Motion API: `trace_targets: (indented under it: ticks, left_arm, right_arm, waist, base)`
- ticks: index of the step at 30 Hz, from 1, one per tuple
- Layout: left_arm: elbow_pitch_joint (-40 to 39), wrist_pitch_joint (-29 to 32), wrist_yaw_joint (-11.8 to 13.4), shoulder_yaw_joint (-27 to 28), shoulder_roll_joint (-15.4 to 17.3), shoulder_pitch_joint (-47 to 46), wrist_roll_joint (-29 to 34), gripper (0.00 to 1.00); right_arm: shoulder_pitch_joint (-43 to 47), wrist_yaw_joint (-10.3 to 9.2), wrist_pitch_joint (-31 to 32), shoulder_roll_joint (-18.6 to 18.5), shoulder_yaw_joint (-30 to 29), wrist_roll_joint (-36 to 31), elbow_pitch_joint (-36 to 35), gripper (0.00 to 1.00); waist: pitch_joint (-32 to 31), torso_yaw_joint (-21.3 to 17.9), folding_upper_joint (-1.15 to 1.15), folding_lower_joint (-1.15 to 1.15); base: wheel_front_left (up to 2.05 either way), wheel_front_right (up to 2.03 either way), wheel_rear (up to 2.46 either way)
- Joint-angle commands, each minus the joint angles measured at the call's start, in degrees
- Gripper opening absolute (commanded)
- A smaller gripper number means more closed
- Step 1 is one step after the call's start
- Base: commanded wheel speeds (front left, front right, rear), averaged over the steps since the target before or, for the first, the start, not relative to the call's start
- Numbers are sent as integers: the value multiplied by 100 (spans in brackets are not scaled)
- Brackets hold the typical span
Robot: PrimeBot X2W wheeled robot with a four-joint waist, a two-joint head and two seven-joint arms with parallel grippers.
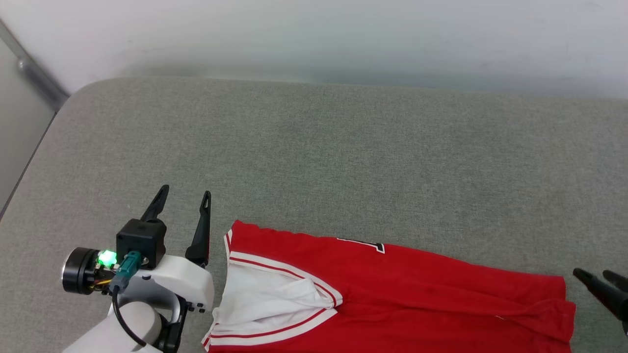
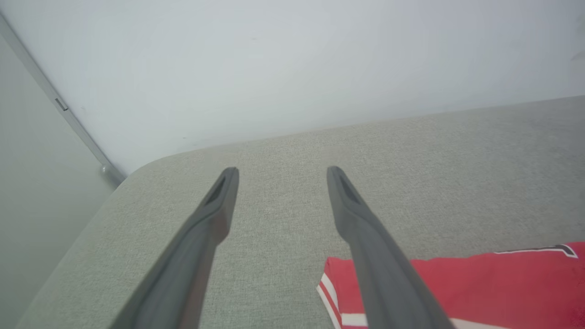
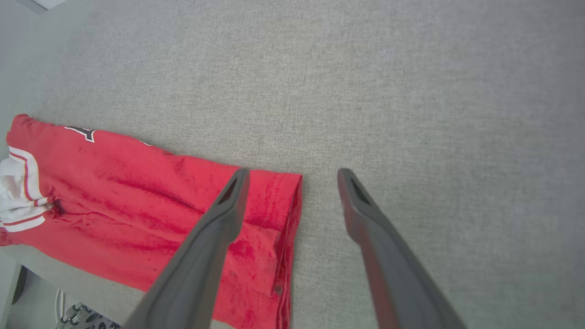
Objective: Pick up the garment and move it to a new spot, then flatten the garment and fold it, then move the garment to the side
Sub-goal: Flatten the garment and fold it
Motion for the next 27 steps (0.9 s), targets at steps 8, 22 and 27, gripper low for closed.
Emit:
trace_targets:
  ticks: [8,22,27]
  left_arm:
    - [-170,-33,-244,1648,-983,1081,1468,100]
    - [-338,-34,-950,3164,-2202,2075,2943,100]
    - [-319,-34,-1211,3476,-2450,2219,3298,100]
  right_arm:
    - [191,-2,673,598,71,210,476,100]
    - [241,-2,906,1047,946,547,697,0]
    - [154,-6,750,842,938,596,750,0]
  waist:
    - [186,114,0,0]
    - [225,209,0,0]
    - [156,200,0,0]
  base:
    - [0,0,0]
    - [0,0,0]
    - [0,0,0]
